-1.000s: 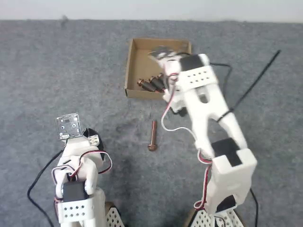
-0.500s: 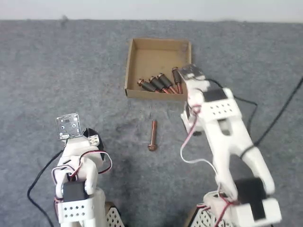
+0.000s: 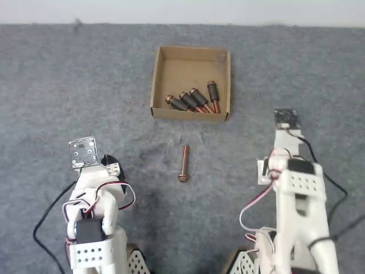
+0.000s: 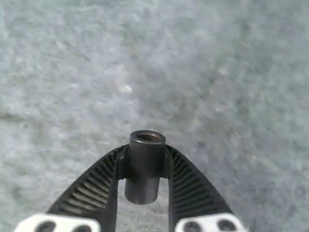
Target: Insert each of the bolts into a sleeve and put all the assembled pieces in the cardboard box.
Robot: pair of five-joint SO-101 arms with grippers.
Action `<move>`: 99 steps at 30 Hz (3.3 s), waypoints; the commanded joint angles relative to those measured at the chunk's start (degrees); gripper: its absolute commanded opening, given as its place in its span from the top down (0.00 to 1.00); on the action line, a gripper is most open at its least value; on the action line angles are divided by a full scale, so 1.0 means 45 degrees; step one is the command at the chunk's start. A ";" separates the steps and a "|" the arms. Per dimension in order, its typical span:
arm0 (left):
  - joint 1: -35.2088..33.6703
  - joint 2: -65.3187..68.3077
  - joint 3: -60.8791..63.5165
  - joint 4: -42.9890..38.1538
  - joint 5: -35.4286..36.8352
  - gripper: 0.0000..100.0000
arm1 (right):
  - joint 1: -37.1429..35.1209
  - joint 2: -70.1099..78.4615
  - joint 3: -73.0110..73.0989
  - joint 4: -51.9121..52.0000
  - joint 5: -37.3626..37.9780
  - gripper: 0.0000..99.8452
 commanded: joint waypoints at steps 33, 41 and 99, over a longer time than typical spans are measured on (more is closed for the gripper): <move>0.5158 0.7795 -0.8899 0.2325 0.0000 0.99 | 0.3155 -0.3116 0.3243 -0.1338 0.2188 0.99; 0.6877 1.1409 -0.9153 -0.0039 0.1954 0.98 | 0.3155 -0.3116 0.3282 -0.1338 0.2188 0.99; 0.9631 2.5241 -1.7690 0.2755 -0.9475 0.99 | 0.3136 -0.3096 0.3380 -0.1436 0.2774 0.99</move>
